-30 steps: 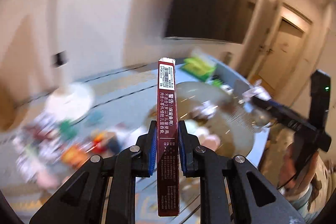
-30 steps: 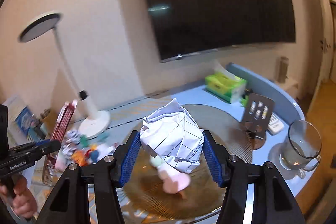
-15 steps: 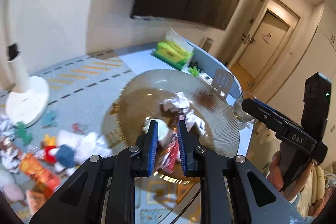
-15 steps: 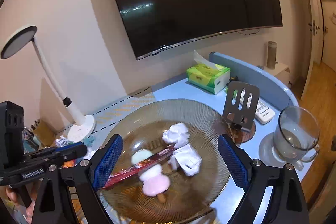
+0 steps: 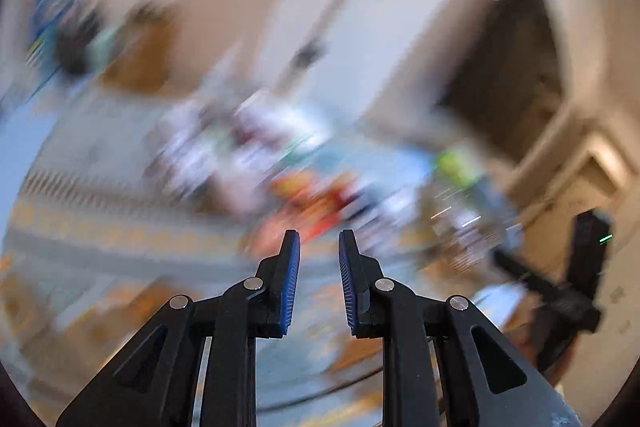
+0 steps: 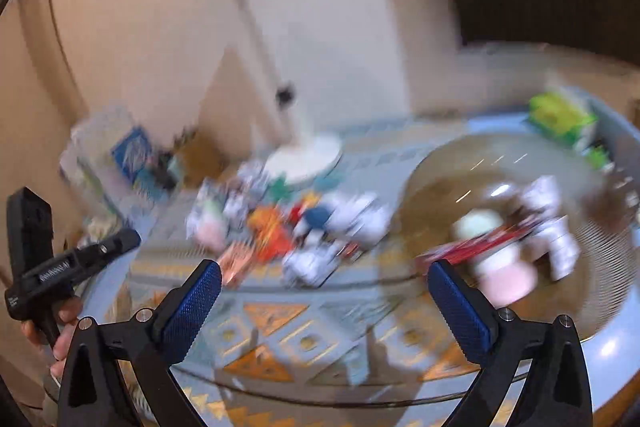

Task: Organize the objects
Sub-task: 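Move both open tools back over the cluttered table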

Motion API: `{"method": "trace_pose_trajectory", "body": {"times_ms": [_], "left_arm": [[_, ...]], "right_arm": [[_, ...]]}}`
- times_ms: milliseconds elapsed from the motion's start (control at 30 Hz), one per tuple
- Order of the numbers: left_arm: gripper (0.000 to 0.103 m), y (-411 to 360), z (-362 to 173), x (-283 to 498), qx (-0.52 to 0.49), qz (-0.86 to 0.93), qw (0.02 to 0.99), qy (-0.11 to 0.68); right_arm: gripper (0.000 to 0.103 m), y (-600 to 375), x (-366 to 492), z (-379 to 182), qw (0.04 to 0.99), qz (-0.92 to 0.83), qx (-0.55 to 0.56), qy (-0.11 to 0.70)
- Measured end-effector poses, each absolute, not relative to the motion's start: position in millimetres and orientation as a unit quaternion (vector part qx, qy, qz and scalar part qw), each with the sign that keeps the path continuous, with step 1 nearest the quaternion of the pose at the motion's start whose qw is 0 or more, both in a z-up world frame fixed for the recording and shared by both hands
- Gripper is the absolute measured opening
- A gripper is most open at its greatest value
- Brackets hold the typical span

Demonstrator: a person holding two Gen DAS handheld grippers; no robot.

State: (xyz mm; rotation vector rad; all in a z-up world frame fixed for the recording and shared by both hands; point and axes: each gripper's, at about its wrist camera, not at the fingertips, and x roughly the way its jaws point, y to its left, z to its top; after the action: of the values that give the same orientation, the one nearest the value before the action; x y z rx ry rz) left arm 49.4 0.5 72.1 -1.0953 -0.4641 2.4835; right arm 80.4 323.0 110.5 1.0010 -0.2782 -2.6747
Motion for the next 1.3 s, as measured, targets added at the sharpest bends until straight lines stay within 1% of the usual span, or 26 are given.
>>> {"method": "trace_pose_trajectory", "body": {"times_ms": [33, 67, 100, 167, 267, 367, 433, 500, 633, 667, 733, 800, 833, 867, 900, 933, 967, 1000, 1033, 1133, 1200, 1300], "left_arm": [[0.017, -6.3, 53.9, 46.8, -0.423, 0.883, 0.145, -0.140], [0.017, -8.4, 37.7, 44.7, -0.451, 0.883, 0.090, -0.094], [0.017, -8.6, 25.4, 43.1, -0.466, 0.881, 0.056, -0.057], [0.017, -10.9, 10.6, 41.0, -0.485, 0.874, 0.030, -0.029], [0.017, -9.4, 8.0, 37.2, -0.479, 0.876, 0.033, -0.029], [0.018, -4.2, 6.7, 35.7, -0.468, 0.883, 0.025, -0.019], [0.021, 0.1, 6.0, 38.6, -0.455, 0.890, 0.016, -0.015], [0.025, -1.9, 3.9, 43.5, -0.444, 0.895, 0.017, -0.027], [0.027, -8.4, -1.7, 61.3, -0.418, 0.906, 0.010, -0.067], [0.028, -6.1, -1.9, 62.3, -0.420, 0.905, 0.009, -0.062], [0.031, 3.9, -0.5, 60.5, -0.431, 0.902, 0.008, -0.025], [0.034, 8.3, 0.9, 56.9, -0.452, 0.892, 0.006, -0.013], [0.041, 8.1, 2.4, 53.0, -0.468, 0.883, 0.008, -0.020], [0.045, 6.7, 3.4, 48.9, -0.481, 0.876, 0.015, -0.031], [0.055, 5.3, 3.9, 46.9, -0.487, 0.872, 0.024, -0.041], [0.069, 2.8, 4.3, 44.1, -0.493, 0.867, 0.041, -0.058], [0.080, 0.5, 4.4, 41.4, -0.500, 0.860, 0.064, -0.077], [0.103, -1.9, 3.9, 37.2, -0.510, 0.848, 0.096, -0.105], [0.102, -7.4, 3.4, 29.8, -0.524, 0.832, 0.117, -0.137], [0.102, -18.4, 2.5, 23.8, -0.539, 0.814, 0.132, -0.170], [0.102, -21.3, 1.2, 28.1, -0.529, 0.819, 0.138, -0.176], [0.102, -14.9, -1.5, 40.2, -0.505, 0.840, 0.134, -0.147]], "right_arm": [[0.103, 308.9, 73.1, 97.4, 0.129, -0.916, 0.371, -0.081], [0.103, 297.6, 66.5, 84.7, 0.117, -0.909, 0.396, -0.063], [0.103, 289.2, 61.8, 74.0, 0.109, -0.901, 0.417, -0.048], [0.103, 273.3, 50.6, 48.1, 0.090, -0.880, 0.465, -0.015], [0.103, 258.1, 43.9, 20.7, 0.063, -0.859, 0.508, 0.027], [0.103, 251.3, 45.9, 10.0, 0.044, -0.855, 0.513, 0.060], [0.103, 252.6, 47.1, 3.4, 0.051, -0.852, 0.519, 0.054], [0.103, 262.9, 48.6, 1.0, 0.051, -0.854, 0.517, 0.025], [0.103, 263.5, 54.1, 0.4, 0.043, -0.861, 0.506, 0.027], [0.103, 263.7, 55.8, 0.2, 0.041, -0.863, 0.502, 0.027], [0.103, 265.3, 58.3, 0.4, 0.041, -0.866, 0.498, 0.026], [0.103, 266.9, 60.0, 0.6, 0.043, -0.867, 0.496, 0.027], [0.103, 267.9, 60.9, 0.7, 0.044, -0.868, 0.495, 0.028], [0.103, 269.2, 64.2, 2.3, 0.045, -0.868, 0.493, 0.029], [0.103, 270.4, 64.7, 2.1, 0.045, -0.869, 0.492, 0.029], [0.103, 272.1, 65.7, 1.9, 0.046, -0.869, 0.492, 0.029], [0.103, 273.7, 66.6, 1.8, 0.045, -0.869, 0.491, 0.029], [0.103, 276.0, 67.7, 1.7, 0.045, -0.869, 0.492, 0.029], [0.103, 269.1, 64.8, 2.6, 0.045, -0.869, 0.492, 0.030], [0.103, 268.3, 62.7, 1.8, 0.045, -0.869, 0.491, 0.030], [0.103, 268.7, 63.7, 1.4, 0.044, -0.871, 0.489, 0.029], [0.103, 263.4, 57.8, -0.9, 0.044, -0.872, 0.487, 0.029]]}}
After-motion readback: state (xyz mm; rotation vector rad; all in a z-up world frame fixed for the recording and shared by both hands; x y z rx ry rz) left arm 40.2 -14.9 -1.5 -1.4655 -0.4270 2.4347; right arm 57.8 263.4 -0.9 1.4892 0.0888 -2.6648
